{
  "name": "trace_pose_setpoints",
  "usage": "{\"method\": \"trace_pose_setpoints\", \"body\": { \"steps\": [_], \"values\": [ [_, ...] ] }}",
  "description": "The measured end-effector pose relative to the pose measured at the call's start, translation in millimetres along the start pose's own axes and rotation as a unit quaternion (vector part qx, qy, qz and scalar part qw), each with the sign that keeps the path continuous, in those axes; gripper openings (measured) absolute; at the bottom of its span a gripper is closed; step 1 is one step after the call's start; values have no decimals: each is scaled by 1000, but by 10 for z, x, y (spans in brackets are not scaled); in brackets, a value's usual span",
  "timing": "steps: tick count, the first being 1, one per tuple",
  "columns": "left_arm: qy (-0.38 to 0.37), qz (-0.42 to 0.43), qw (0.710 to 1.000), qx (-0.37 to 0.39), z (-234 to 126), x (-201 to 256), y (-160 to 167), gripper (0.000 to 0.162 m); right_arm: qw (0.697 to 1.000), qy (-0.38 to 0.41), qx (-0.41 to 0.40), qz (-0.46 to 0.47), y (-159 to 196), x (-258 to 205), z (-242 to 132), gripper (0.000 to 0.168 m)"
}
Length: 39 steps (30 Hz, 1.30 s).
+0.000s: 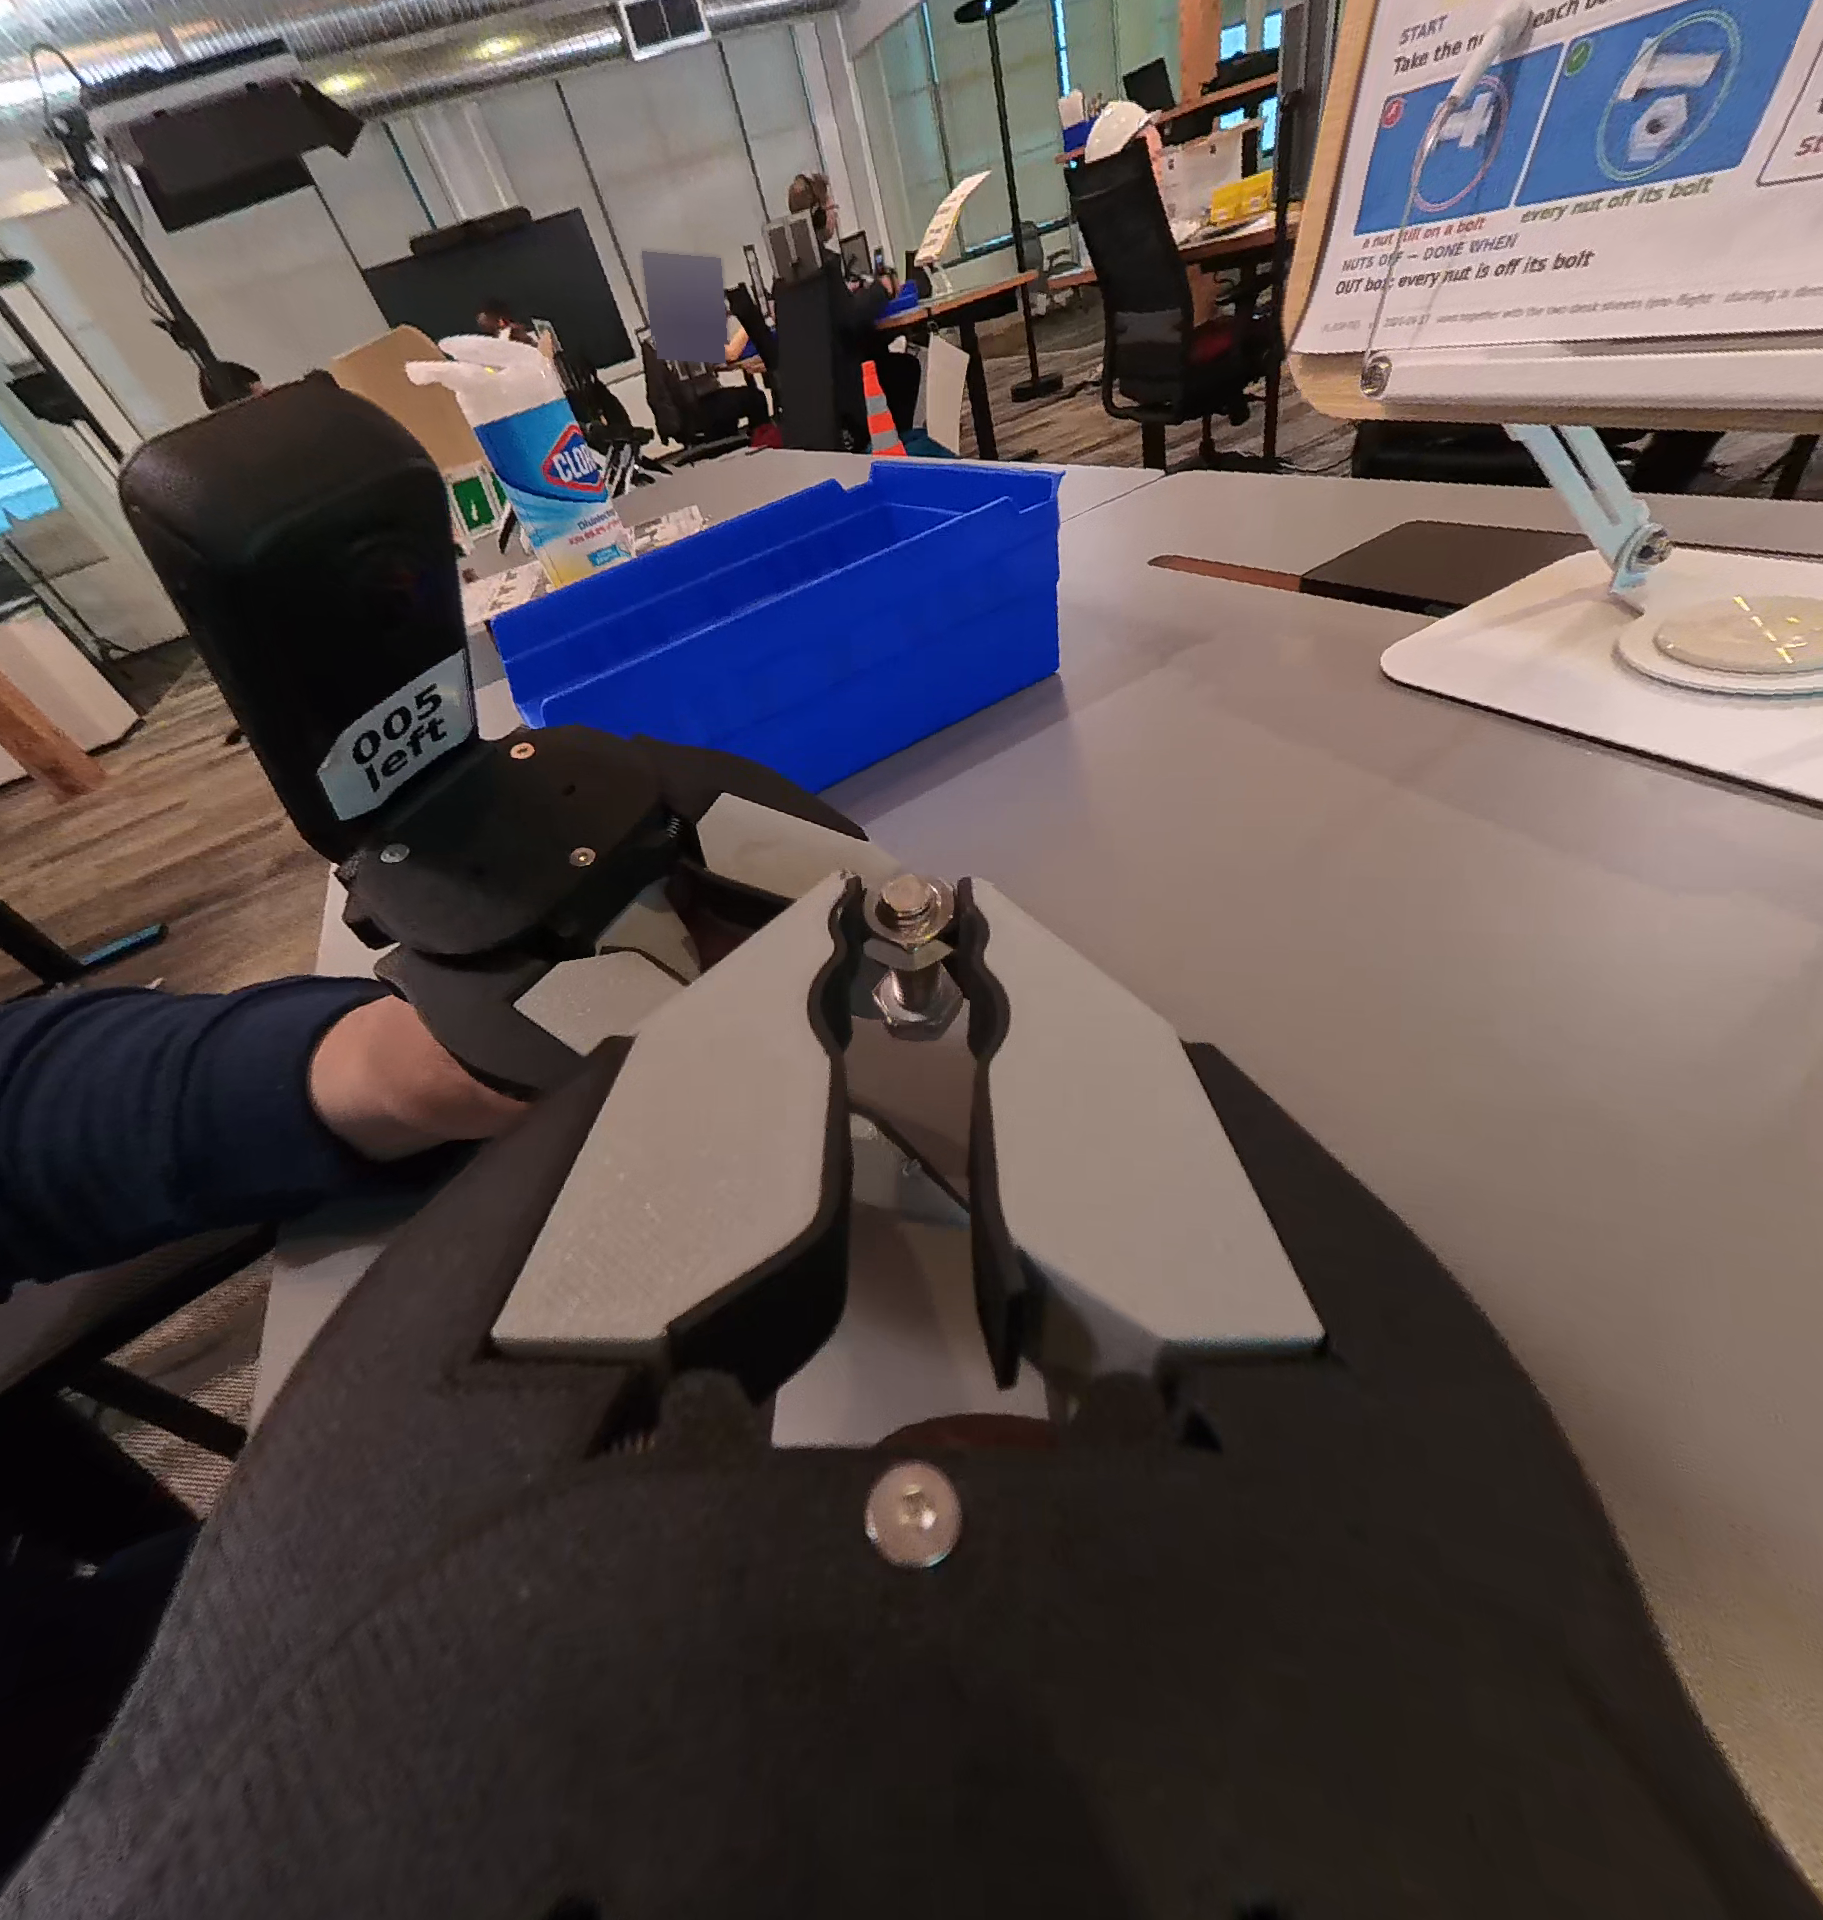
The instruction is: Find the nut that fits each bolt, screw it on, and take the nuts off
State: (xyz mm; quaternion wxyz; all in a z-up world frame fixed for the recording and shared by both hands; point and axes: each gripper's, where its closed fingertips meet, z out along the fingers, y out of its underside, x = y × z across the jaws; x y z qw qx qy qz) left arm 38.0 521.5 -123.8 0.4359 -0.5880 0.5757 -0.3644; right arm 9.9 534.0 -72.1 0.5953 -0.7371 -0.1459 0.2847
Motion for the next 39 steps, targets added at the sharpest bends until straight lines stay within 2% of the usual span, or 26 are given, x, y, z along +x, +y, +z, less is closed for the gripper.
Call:
{"method": "trace_pose_setpoints", "body": {
  "steps": [4,7,8,24,31,35,39],
  "values": [
    [-6,2,1000,9,-18,-8,-42,43,1000,-12,-2,1,15,-70,24,15],
    [-9,11,1000,21,-59,-12,-89,19,1000,-10,-2,1,25,-64,33,15],
    [-11,15,1000,25,-70,-16,-102,16,1000,-12,-2,3,28,-69,35,15],
    [-10,20,1000,19,-98,-3,-112,14,999,-34,-4,6,49,-124,41,15],
    [-6,3,998,58,-181,-30,-238,14,999,-38,8,1,-10,-139,4,21],
    [-23,-7,996,81,-256,-112,-307,14,999,-24,25,-7,-91,-87,-69,15],
    [-30,-19,995,90,-292,-175,-327,14,998,-41,37,11,-137,-105,-96,18]
  ]
}}
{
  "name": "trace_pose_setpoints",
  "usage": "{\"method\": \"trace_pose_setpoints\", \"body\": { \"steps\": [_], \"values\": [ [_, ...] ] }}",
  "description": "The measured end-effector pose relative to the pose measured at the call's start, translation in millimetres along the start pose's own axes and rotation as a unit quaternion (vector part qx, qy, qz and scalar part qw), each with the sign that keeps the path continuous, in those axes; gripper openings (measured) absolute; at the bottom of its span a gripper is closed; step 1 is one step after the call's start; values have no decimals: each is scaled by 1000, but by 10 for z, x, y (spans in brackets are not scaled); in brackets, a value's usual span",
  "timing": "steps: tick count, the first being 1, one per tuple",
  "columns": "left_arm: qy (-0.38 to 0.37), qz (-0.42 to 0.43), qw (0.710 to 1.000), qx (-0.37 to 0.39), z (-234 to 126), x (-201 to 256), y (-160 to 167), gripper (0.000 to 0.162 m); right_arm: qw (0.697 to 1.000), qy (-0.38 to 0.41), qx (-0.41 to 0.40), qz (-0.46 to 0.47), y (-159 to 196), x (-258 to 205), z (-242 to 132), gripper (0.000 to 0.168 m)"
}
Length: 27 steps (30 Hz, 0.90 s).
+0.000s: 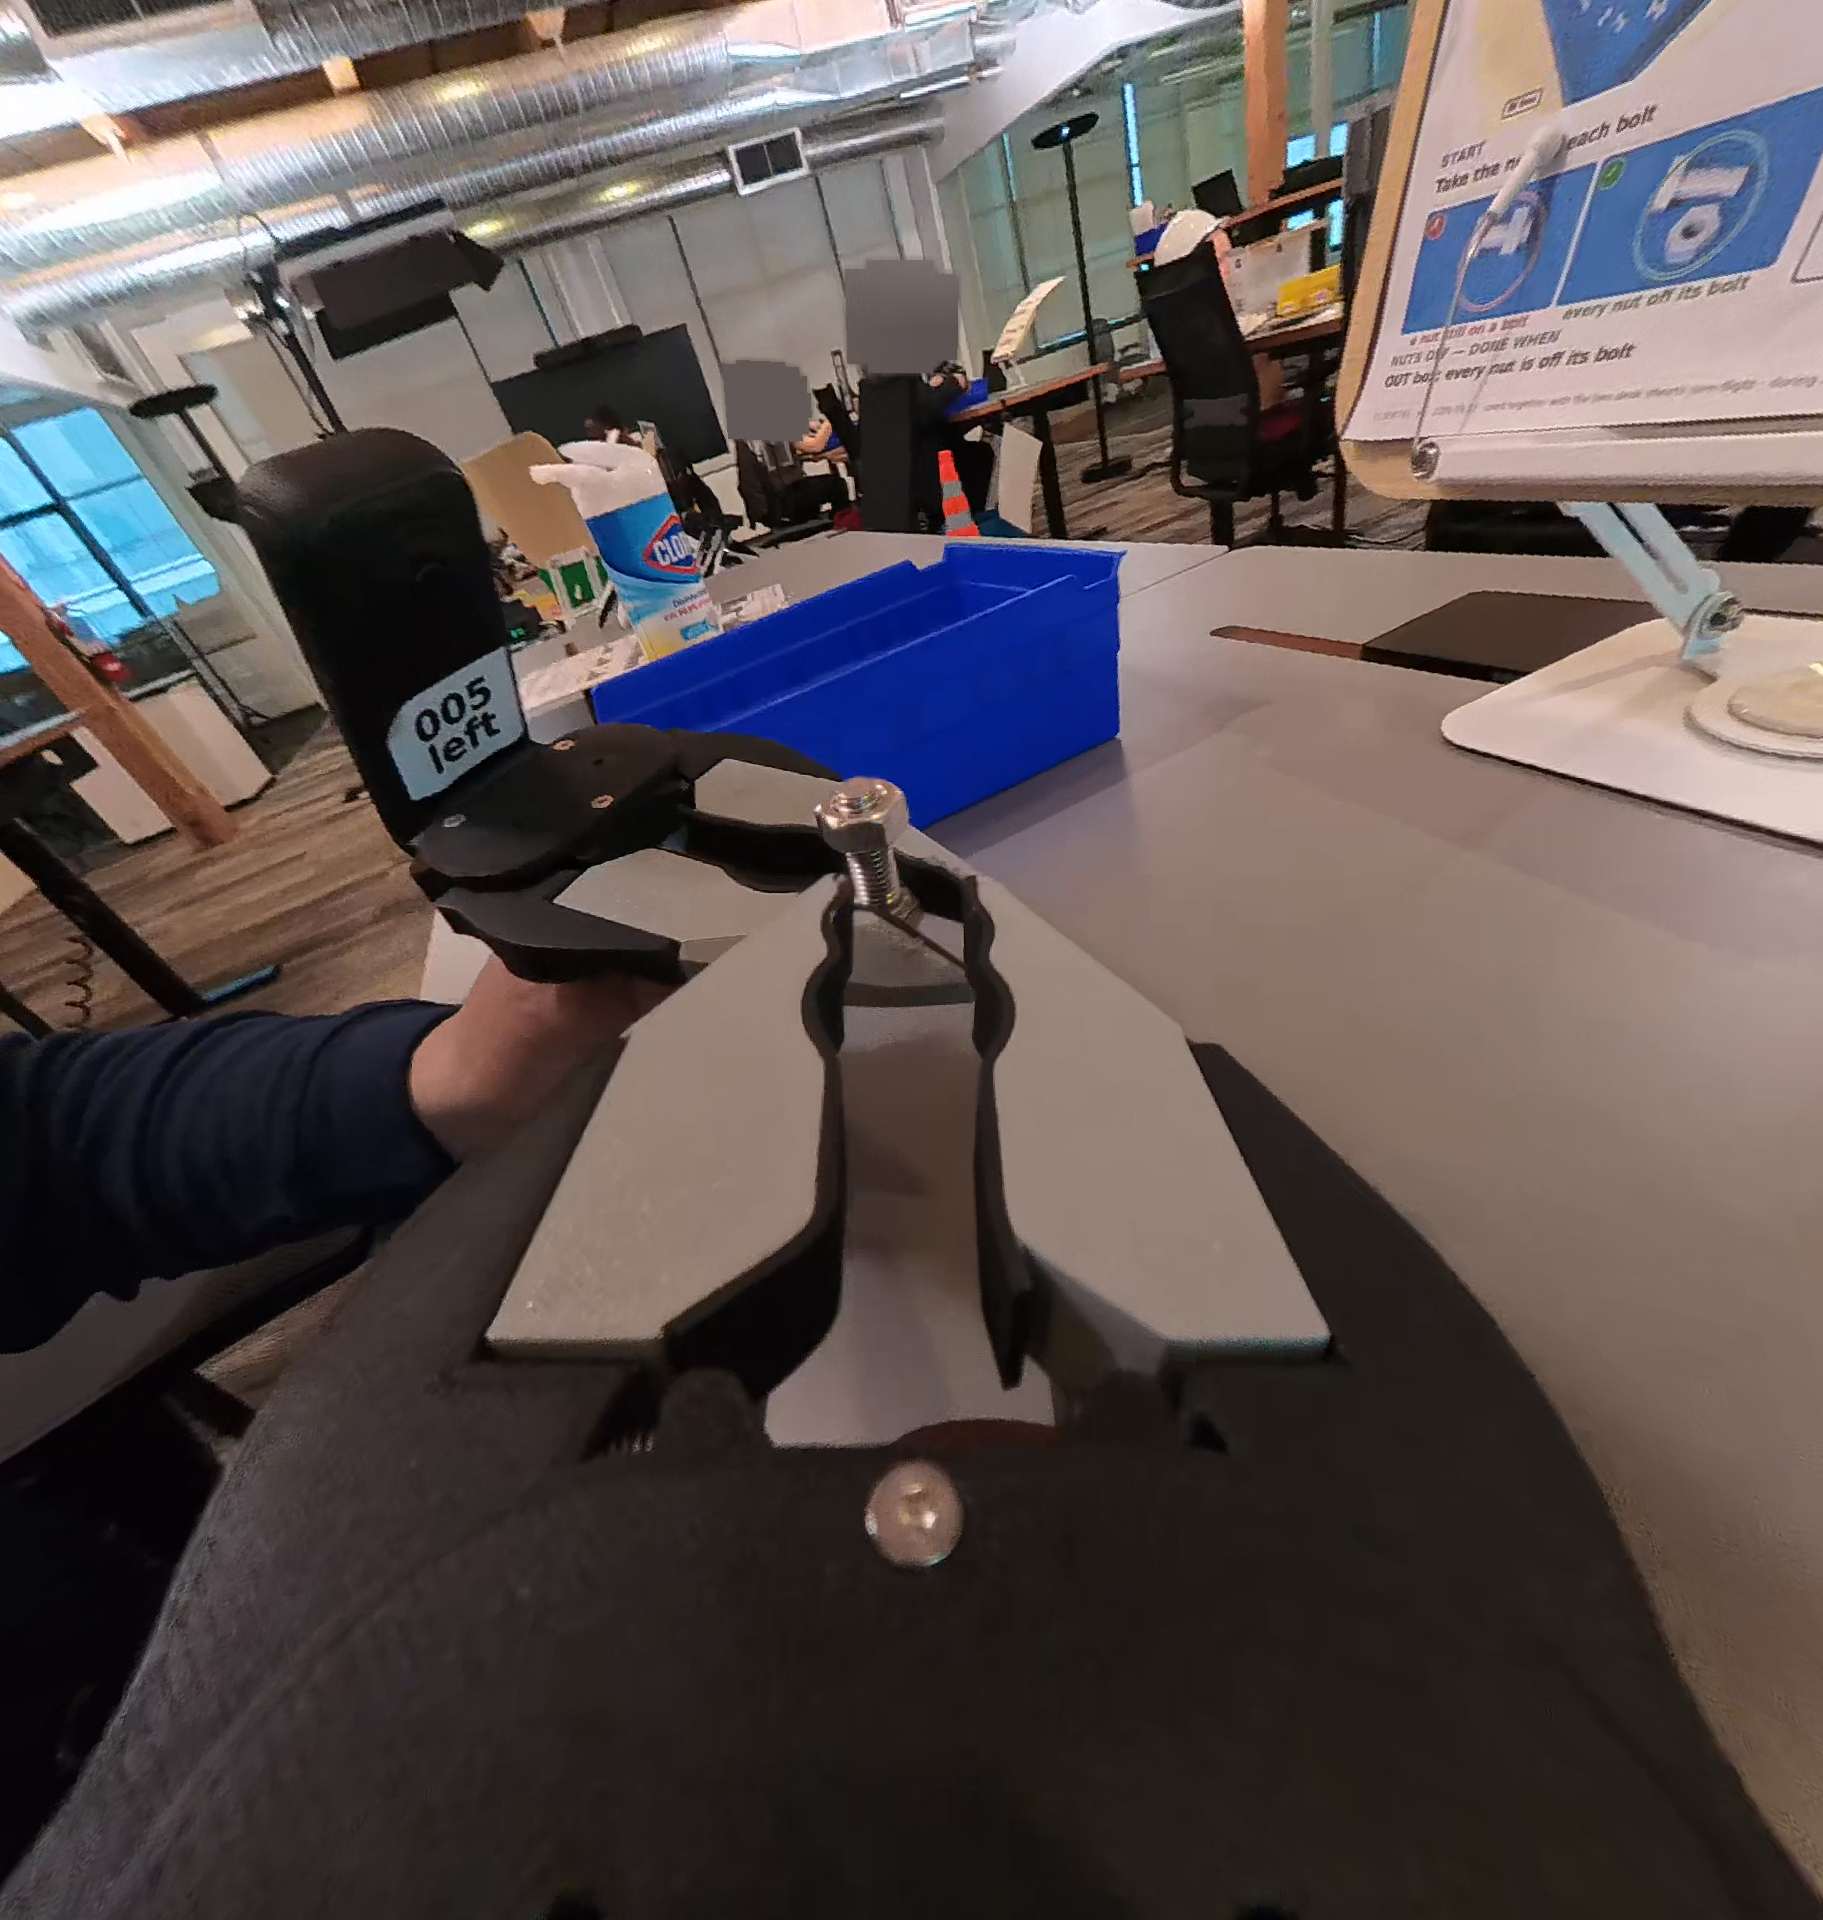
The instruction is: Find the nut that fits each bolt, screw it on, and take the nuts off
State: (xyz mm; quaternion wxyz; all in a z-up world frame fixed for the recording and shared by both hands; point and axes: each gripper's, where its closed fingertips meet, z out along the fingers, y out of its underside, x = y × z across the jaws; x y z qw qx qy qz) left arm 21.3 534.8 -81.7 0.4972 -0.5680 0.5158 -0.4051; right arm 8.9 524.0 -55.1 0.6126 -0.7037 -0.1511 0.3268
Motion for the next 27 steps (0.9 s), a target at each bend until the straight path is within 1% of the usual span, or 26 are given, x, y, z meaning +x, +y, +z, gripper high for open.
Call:
{"method": "trace_pose_setpoints", "body": {
  "steps": [4,5,6,7,8,12,17,20,23,24,27],
  "values": [
    [14,9,1000,-5,27,74,16,14,999,-30,-6,-12,46,-146,70,27],
    [20,15,1000,-7,38,111,22,14,999,-35,-10,-20,61,-182,88,27],
    [25,20,999,-8,46,148,25,14,999,-26,-16,-31,81,-171,98,26],
    [30,22,999,-7,49,179,21,14,999,-2,-24,-44,102,-98,98,20],
    [27,23,999,-7,50,178,21,14,998,13,-27,-51,102,-40,86,23],
    [19,18,1000,5,10,121,-27,14,1000,-12,-4,-5,20,-22,19,25],
    [22,32,999,-5,30,163,4,14,999,-25,-7,-20,28,-125,55,29],
    [29,39,999,-10,52,217,23,15,999,-12,-9,-35,33,-111,58,26],
    [17,24,1000,-7,25,128,12,14,1000,-3,0,-4,-19,-1,-7,29],
    [16,16,1000,-4,11,95,5,14,1000,5,3,2,-30,48,-27,26],
    [12,3,1000,0,-16,37,-5,14,1000,0,13,-8,-73,23,-50,26]
  ]
}}
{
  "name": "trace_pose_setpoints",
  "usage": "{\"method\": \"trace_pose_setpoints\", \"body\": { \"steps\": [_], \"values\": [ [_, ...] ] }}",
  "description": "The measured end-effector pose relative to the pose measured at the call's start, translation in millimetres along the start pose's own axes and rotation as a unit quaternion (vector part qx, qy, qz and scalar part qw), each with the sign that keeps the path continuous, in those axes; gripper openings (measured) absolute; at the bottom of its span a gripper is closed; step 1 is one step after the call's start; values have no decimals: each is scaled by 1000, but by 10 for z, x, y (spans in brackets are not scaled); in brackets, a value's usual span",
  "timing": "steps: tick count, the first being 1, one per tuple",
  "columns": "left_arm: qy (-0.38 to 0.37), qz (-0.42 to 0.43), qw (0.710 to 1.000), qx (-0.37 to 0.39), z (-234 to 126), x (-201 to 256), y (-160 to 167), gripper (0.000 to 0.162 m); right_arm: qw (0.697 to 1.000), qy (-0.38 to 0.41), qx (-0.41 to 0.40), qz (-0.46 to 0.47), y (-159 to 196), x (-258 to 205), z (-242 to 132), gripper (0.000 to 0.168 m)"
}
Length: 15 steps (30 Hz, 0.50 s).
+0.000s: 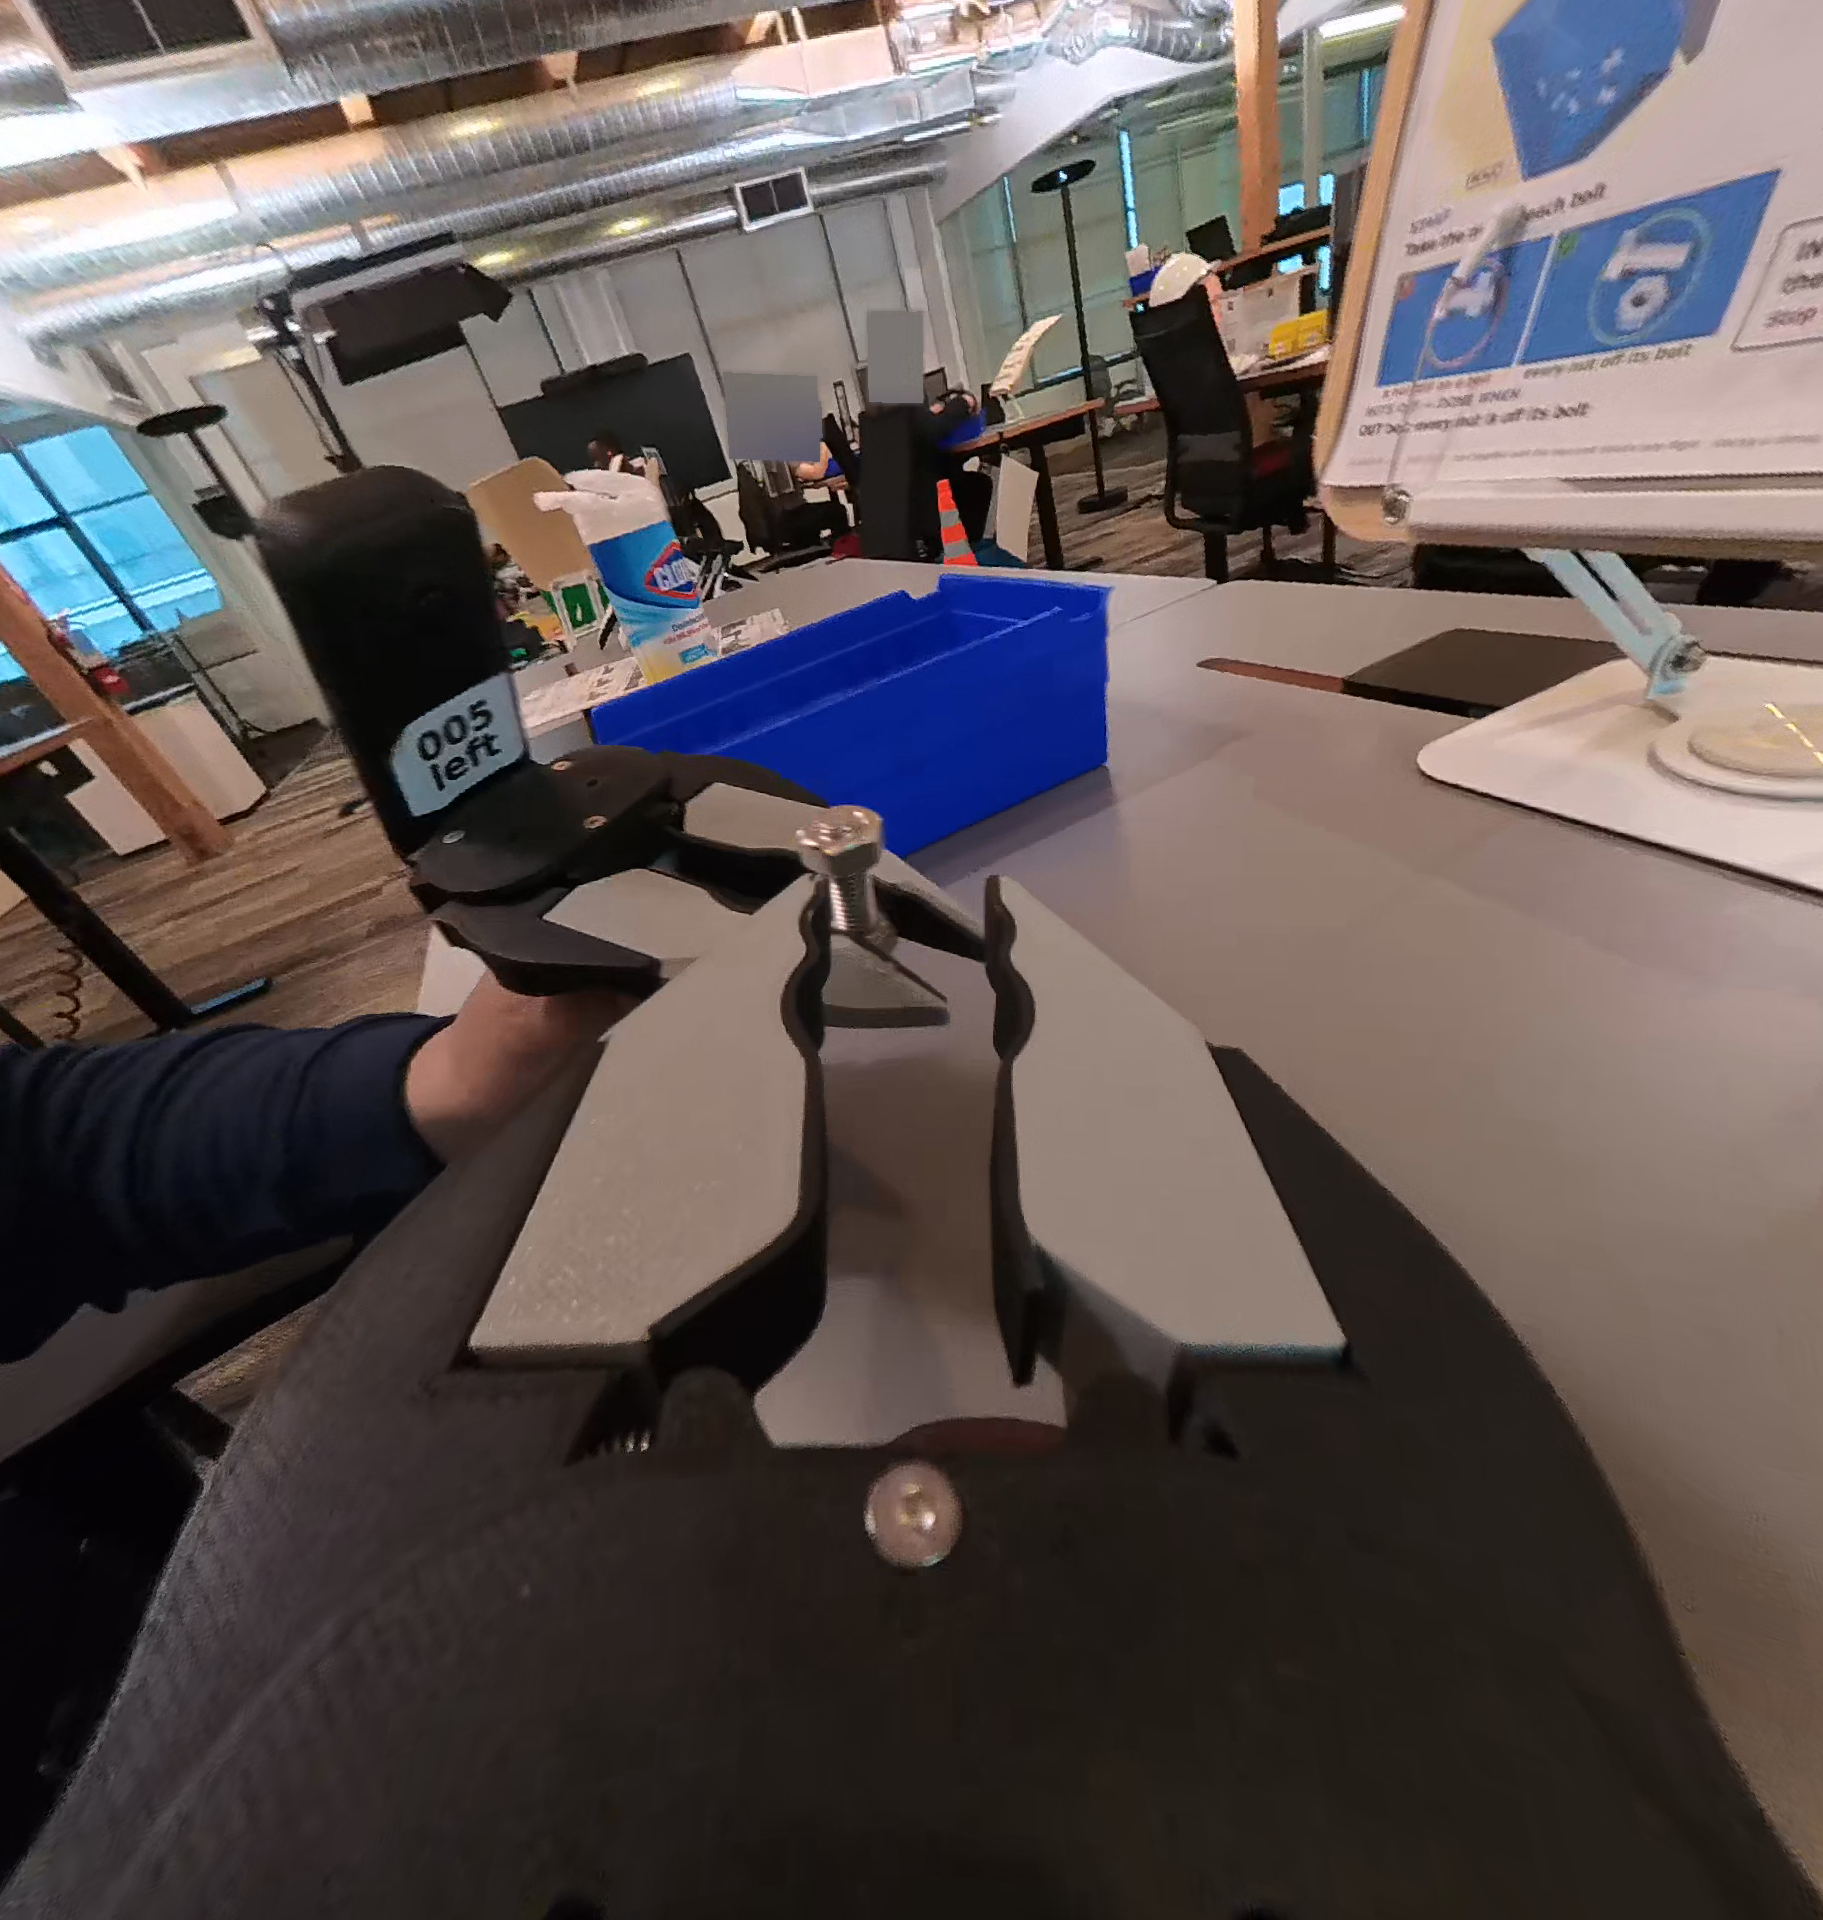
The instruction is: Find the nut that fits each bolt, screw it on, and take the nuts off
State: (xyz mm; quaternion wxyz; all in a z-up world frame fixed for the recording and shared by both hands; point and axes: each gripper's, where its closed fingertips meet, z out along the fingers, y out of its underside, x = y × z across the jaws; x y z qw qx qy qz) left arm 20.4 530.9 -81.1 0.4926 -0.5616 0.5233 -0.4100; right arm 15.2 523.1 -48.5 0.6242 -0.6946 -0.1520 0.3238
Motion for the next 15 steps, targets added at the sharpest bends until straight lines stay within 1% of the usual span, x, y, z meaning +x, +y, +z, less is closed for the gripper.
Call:
{"method": "trace_pose_setpoints", "body": {
  "steps": [3,4,7,9,12,15],
  "values": [
    [3,11,1000,-7,30,49,19,14,999,-34,0,-19,7,-194,59,27],
    [6,17,1000,-10,46,81,28,14,999,-32,-8,-28,40,-213,83,28],
    [13,29,999,-12,67,157,31,14,999,7,-24,-41,100,-86,93,26],
    [11,29,999,-9,52,148,9,14,1000,5,-20,-18,77,-30,57,30],
    [4,19,1000,-5,24,80,3,14,1000,13,-6,-8,17,38,9,26],
    [10,10,1000,-3,23,81,2,14,1000,-8,-2,-7,3,-61,32,27]
  ]
}}
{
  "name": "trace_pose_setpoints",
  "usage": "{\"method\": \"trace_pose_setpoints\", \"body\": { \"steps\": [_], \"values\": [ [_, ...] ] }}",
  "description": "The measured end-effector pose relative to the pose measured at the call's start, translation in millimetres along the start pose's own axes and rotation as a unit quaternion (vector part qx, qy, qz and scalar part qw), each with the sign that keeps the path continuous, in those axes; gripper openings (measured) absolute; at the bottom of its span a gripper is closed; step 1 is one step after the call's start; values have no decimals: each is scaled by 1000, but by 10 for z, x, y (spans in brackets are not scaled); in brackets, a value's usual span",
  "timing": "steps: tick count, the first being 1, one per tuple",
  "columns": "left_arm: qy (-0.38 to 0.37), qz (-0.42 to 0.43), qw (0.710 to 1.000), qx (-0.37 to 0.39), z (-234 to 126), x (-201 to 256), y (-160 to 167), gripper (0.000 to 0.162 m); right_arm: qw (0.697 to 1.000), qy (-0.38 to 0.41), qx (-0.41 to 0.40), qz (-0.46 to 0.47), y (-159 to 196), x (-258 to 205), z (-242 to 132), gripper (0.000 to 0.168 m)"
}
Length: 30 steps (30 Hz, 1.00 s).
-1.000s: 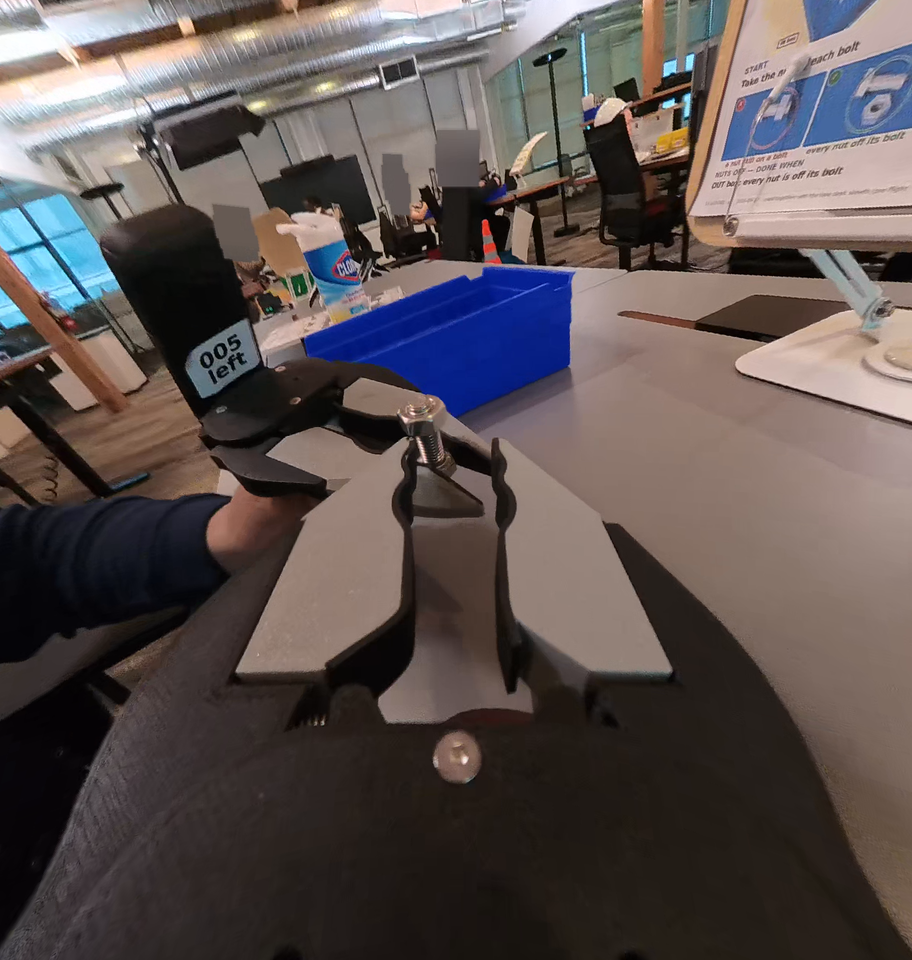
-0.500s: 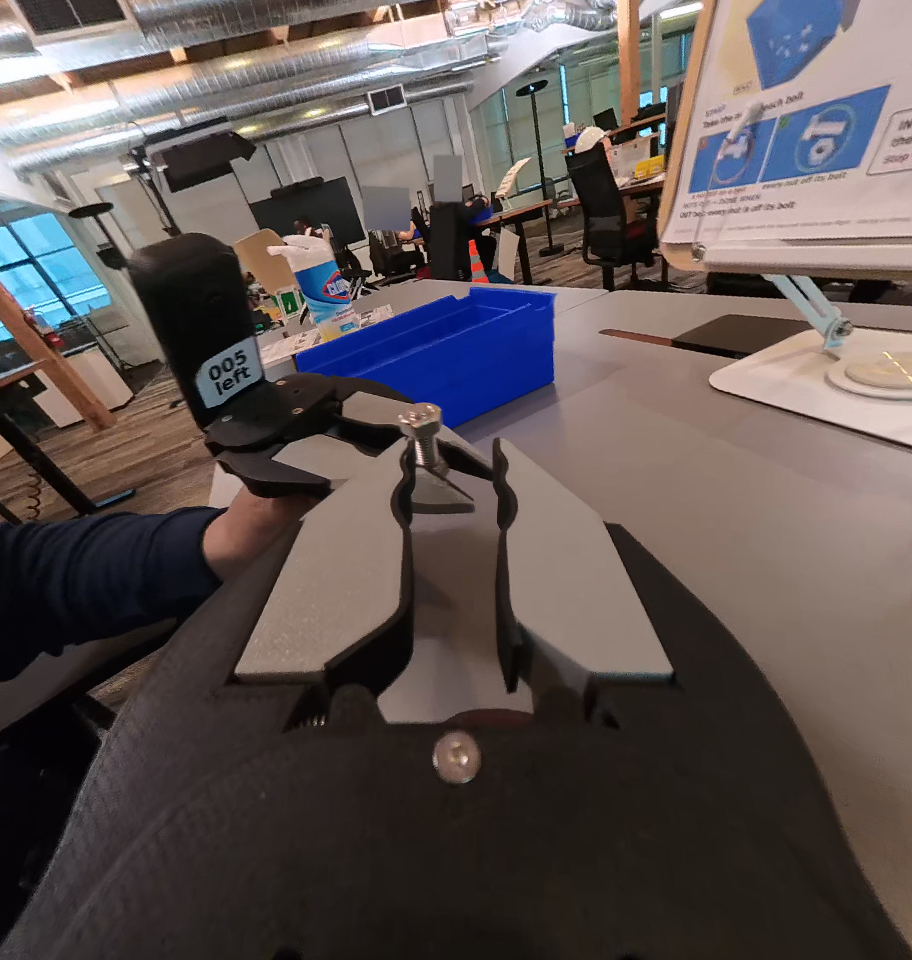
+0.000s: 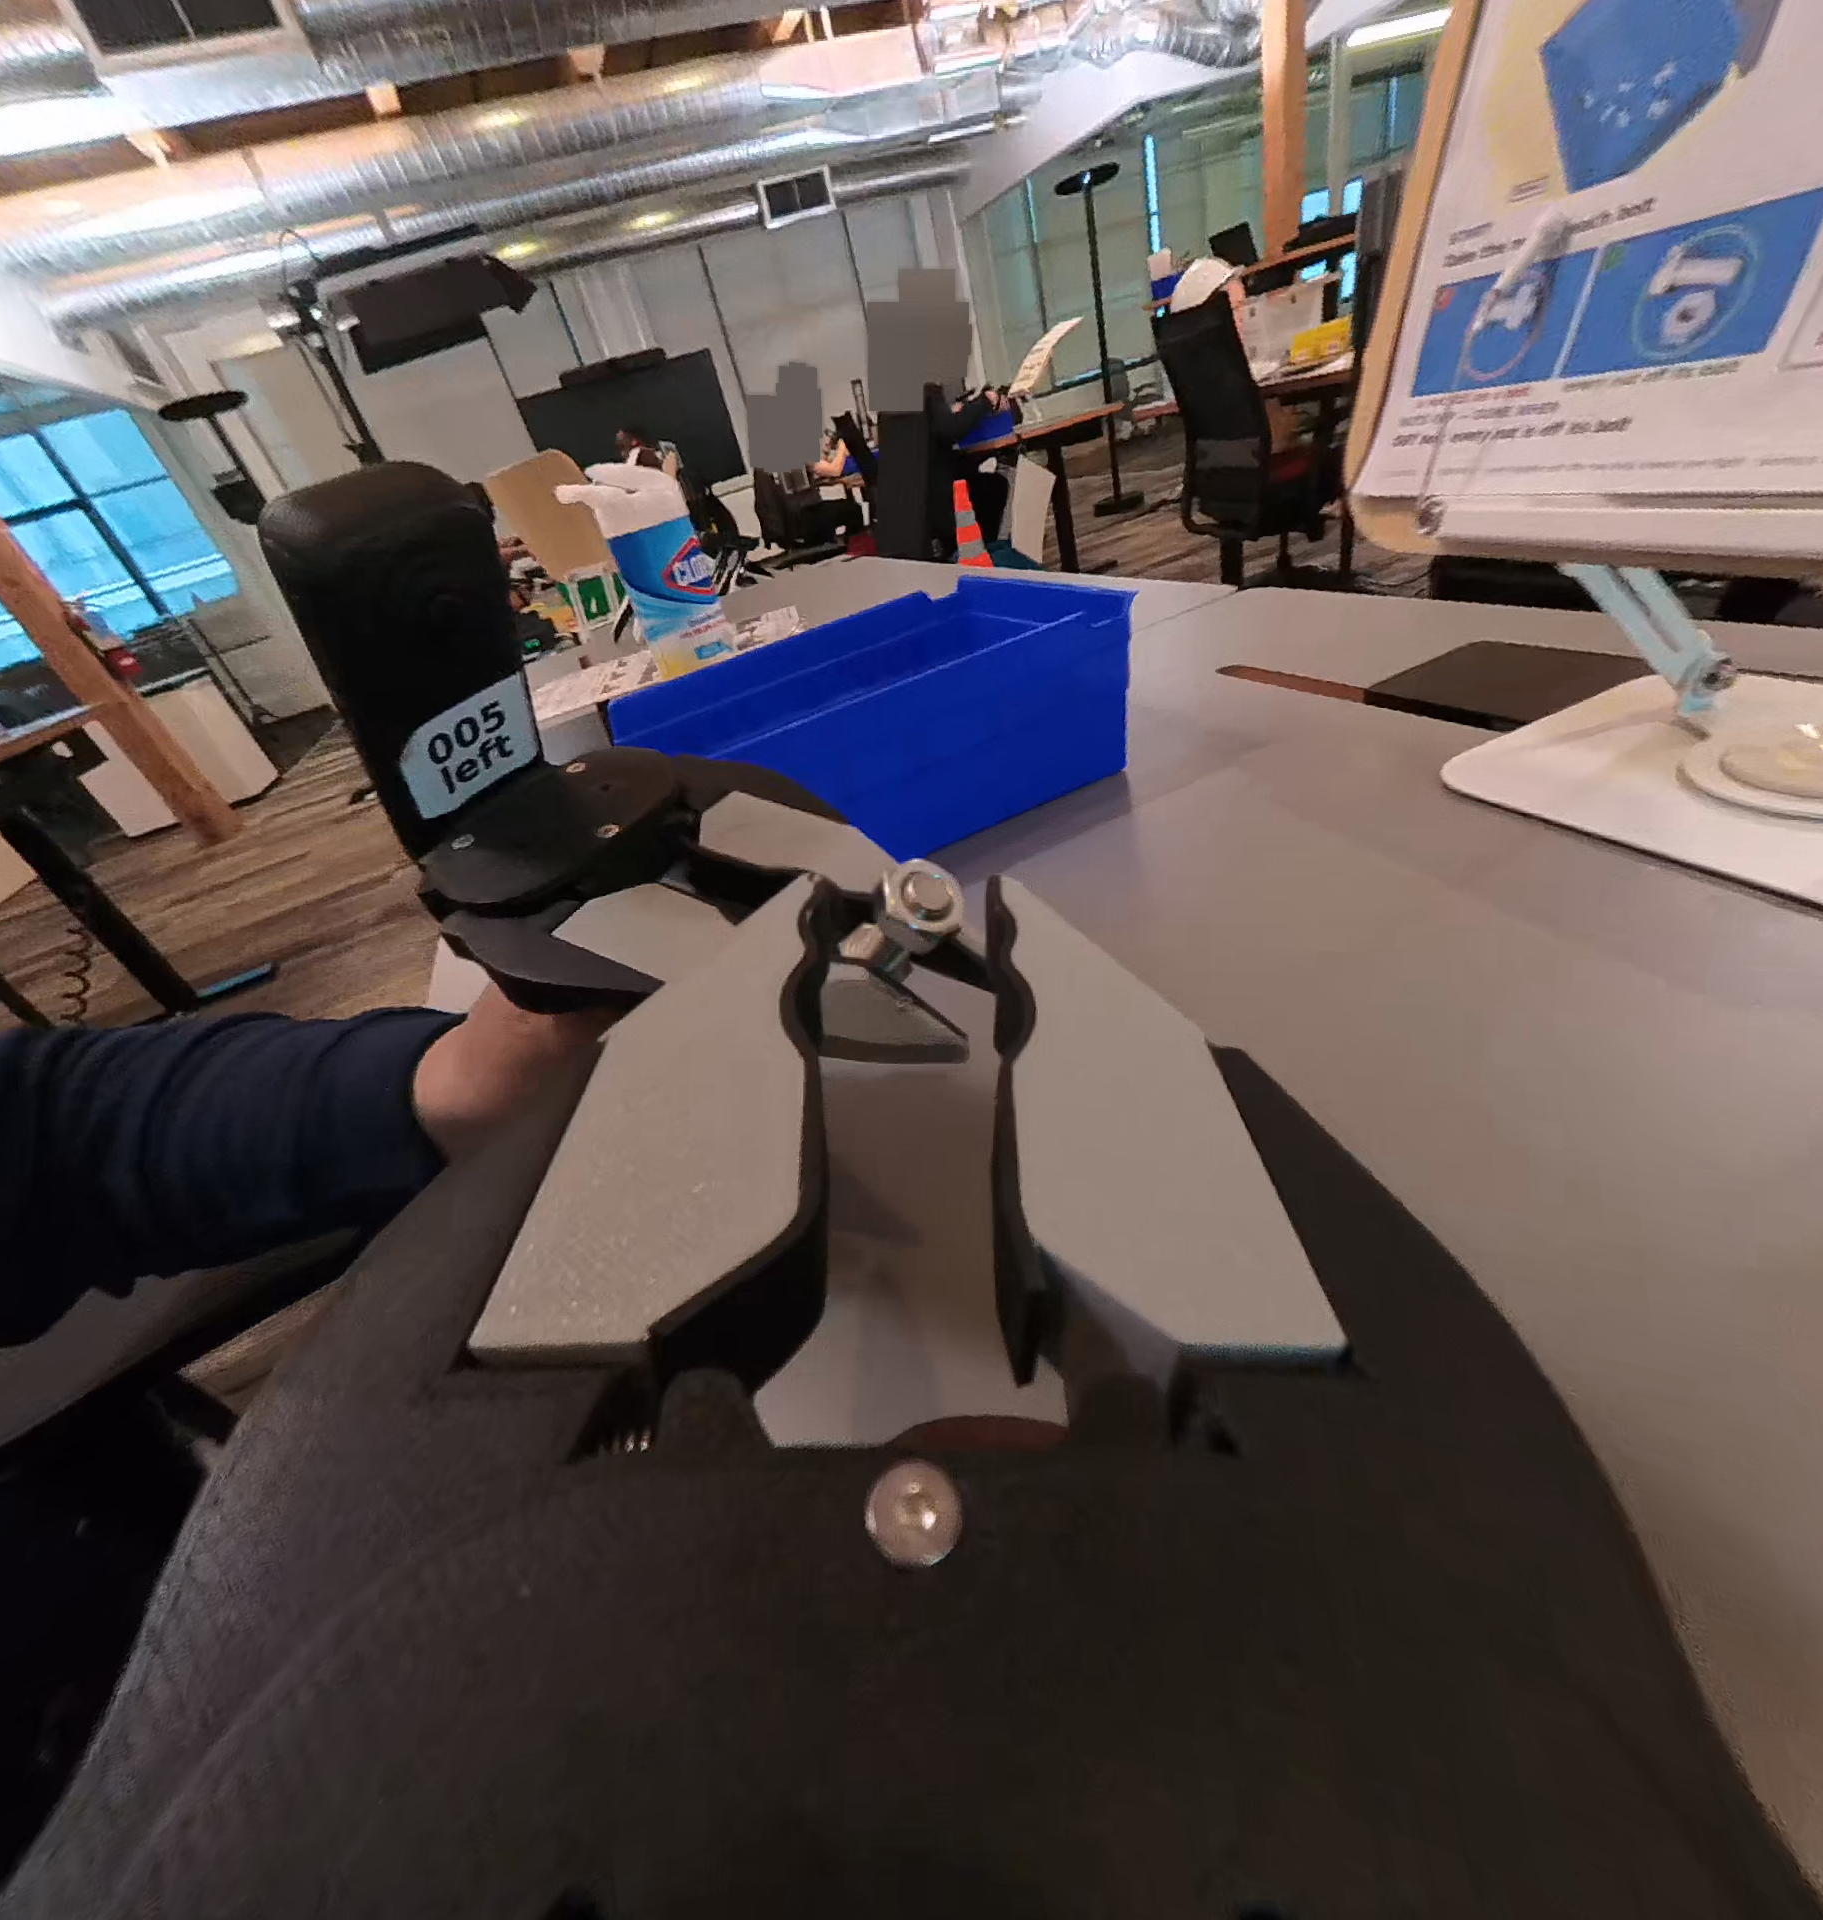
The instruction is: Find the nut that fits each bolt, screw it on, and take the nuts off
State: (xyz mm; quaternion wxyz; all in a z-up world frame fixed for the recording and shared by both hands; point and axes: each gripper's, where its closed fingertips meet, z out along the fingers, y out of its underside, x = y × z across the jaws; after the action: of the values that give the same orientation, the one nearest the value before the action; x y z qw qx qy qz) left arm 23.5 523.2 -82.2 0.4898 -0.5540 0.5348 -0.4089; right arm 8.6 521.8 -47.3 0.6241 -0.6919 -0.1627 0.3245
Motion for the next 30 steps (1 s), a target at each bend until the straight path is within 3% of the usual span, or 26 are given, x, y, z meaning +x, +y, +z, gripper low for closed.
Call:
{"method": "trace_pose_setpoints", "body": {
  "steps": [9,14,26,30],
  "values": [
    [-12,49,999,-10,55,71,26,14,998,-31,-21,40,118,-27,49,16],
    [-34,78,996,-27,66,38,88,16,998,10,-50,-21,178,5,59,16],
    [5,16,999,-38,40,42,149,7,995,41,-87,-31,305,95,85,16],
    [38,-28,998,-30,30,78,132,7,996,17,-83,11,300,90,76,16]
  ]
}}
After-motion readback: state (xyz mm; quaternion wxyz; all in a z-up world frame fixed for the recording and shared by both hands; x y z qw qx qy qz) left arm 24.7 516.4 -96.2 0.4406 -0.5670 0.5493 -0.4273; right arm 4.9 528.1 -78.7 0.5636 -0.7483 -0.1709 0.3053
